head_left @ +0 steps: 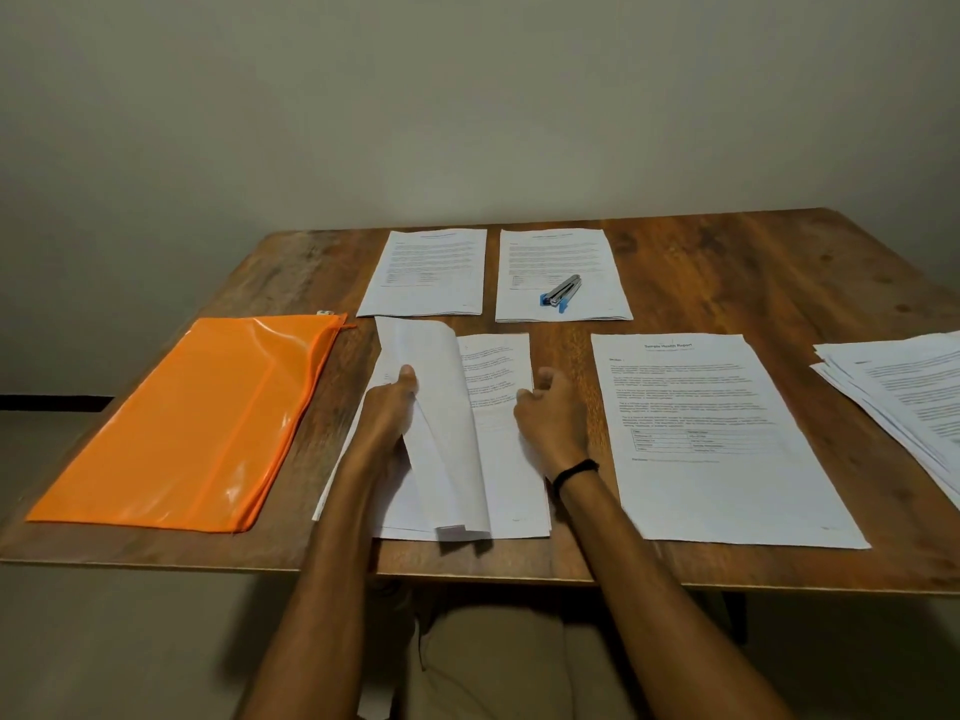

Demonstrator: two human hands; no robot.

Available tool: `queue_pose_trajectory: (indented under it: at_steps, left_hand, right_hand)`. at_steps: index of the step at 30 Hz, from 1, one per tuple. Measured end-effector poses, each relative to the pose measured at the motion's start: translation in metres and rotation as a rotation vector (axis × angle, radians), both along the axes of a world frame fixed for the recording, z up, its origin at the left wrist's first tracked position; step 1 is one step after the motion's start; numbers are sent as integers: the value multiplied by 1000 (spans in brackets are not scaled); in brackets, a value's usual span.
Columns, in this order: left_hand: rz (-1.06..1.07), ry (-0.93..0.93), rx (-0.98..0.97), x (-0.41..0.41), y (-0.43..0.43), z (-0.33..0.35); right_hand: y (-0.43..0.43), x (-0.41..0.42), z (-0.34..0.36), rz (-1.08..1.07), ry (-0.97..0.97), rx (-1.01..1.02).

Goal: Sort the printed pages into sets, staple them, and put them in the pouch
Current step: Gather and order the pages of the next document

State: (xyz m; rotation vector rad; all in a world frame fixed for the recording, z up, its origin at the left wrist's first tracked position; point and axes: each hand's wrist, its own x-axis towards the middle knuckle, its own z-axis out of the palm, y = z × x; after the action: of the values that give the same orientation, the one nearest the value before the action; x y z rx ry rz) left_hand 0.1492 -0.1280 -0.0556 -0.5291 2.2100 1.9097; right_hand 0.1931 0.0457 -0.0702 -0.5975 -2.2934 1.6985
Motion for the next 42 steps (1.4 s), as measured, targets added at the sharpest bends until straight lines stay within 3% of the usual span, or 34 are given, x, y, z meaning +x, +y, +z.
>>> queue_pose_trajectory:
  at_steps: [9,17,22,26,30,32,35,39,42]
  left_hand:
    - [3,16,66,6,1,5]
    - [61,115,123,20,5,21]
    - [15,92,73,17,3,17]
    - [-56,67,142,17,2,11]
    - [-111,88,338,20,0,16]
    - [-150,81,339,22,2,19]
    - [-101,42,226,20,1,16]
    - [-58,-60,260,17,-6,8]
    - [-91,-61,300,19,-7,7]
  right_hand:
    - [-15,4,3,127,160,62]
    - [-9,-4,-6,93,84,127]
    - [-10,2,2,108,108,16]
    - [-21,11,20,271,150,-33]
    - [-43,19,25,609,66,11]
    - [-50,20,26,694,34,63]
    - [-45,13,19,503,57,99]
    - [-25,-5,-1,-73,-294,668]
    - [-20,-10,0,-114,-326,695]
